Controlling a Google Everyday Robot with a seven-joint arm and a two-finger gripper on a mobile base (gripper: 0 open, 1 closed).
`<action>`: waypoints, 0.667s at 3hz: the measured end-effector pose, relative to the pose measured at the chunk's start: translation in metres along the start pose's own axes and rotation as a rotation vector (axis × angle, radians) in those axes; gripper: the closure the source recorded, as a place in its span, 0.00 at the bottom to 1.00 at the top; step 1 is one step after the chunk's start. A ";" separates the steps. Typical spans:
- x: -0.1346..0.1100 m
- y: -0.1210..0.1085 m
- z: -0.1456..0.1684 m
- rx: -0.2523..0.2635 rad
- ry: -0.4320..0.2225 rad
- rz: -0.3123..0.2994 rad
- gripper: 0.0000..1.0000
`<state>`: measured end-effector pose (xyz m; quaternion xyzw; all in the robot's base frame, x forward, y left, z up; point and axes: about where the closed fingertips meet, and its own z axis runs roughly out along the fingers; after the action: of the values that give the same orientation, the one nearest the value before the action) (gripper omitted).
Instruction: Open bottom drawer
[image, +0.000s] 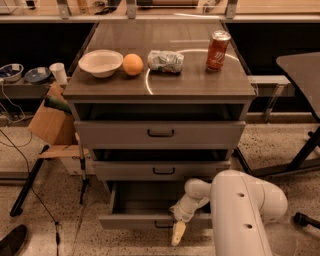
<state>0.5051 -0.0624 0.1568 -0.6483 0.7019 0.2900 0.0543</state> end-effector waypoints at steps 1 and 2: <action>0.004 0.016 -0.006 -0.028 0.037 -0.002 0.00; 0.007 0.035 -0.011 -0.073 0.078 -0.009 0.00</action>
Offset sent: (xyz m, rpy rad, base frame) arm -0.0453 -0.0199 0.0337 -0.0970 0.0938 0.1116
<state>0.4746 -0.0741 0.1750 -0.6637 0.6896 0.2897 0.0046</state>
